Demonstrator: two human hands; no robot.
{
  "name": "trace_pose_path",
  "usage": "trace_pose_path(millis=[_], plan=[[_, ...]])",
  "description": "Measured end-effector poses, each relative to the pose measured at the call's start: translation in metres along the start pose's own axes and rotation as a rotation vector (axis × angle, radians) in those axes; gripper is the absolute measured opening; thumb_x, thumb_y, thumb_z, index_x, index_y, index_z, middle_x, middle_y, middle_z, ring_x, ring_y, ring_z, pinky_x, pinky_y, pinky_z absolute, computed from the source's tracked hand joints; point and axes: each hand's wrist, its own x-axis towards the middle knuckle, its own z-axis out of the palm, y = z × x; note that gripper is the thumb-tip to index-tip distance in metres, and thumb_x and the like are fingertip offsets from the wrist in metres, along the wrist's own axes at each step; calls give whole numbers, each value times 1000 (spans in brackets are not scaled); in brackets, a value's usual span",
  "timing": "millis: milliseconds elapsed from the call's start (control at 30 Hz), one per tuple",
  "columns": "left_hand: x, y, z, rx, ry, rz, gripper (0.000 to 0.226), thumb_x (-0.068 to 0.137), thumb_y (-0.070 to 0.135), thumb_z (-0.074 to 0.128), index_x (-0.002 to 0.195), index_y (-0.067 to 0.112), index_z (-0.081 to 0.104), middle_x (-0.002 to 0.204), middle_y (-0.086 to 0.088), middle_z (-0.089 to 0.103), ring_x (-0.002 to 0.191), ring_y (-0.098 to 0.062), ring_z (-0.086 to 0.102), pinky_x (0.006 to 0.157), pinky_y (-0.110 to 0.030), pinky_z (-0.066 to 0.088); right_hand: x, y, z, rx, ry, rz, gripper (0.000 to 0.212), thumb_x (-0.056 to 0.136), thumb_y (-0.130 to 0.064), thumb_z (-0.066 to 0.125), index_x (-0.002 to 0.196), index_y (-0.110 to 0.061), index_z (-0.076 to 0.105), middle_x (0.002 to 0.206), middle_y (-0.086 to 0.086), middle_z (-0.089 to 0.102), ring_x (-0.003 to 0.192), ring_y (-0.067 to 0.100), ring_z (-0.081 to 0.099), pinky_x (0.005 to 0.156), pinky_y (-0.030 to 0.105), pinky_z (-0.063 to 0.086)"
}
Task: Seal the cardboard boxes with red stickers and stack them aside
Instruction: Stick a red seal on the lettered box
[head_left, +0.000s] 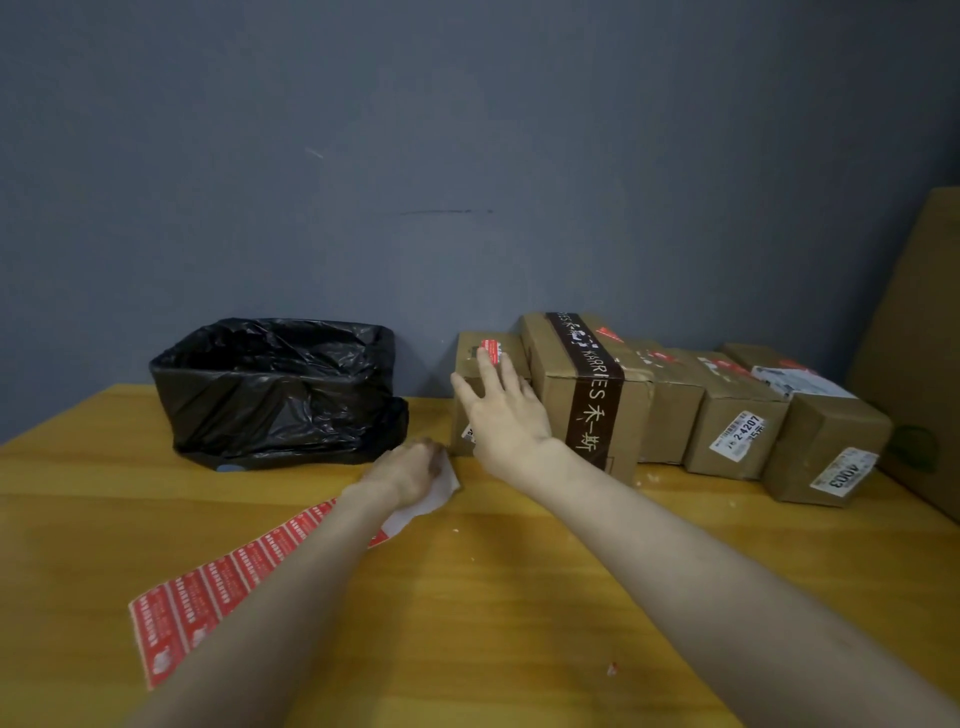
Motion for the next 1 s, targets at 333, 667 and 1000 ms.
trace_pose_path(millis=[333, 667, 1000], plan=[[-33, 0, -16, 239, 127, -148, 38, 92, 1, 42, 131, 4, 39, 133, -13, 42, 125, -28, 39, 95, -35, 39, 6, -9, -3, 137, -123, 48, 81, 90, 0, 47, 150, -19, -4, 157, 5, -15, 144, 28, -12, 104, 42, 36], [-52, 9, -25, 63, 314, -23, 37, 86, -8, 39, 120, 3, 51, 127, -13, 48, 114, -32, 48, 86, -41, 46, -39, 17, -22, 360, 81, -19, 64, 90, 2, 43, 148, -9, 17, 158, 10, -4, 146, 22, 0, 115, 33, 18], [-65, 97, -33, -483, 348, 191, 51, 96, 4, 40, 145, 11, 31, 149, -8, 35, 138, -23, 30, 107, -28, 28, -80, 89, -36, 669, 604, 304, 49, 88, 0, 48, 135, -11, 41, 153, 7, 21, 141, 21, 21, 113, 30, 19]])
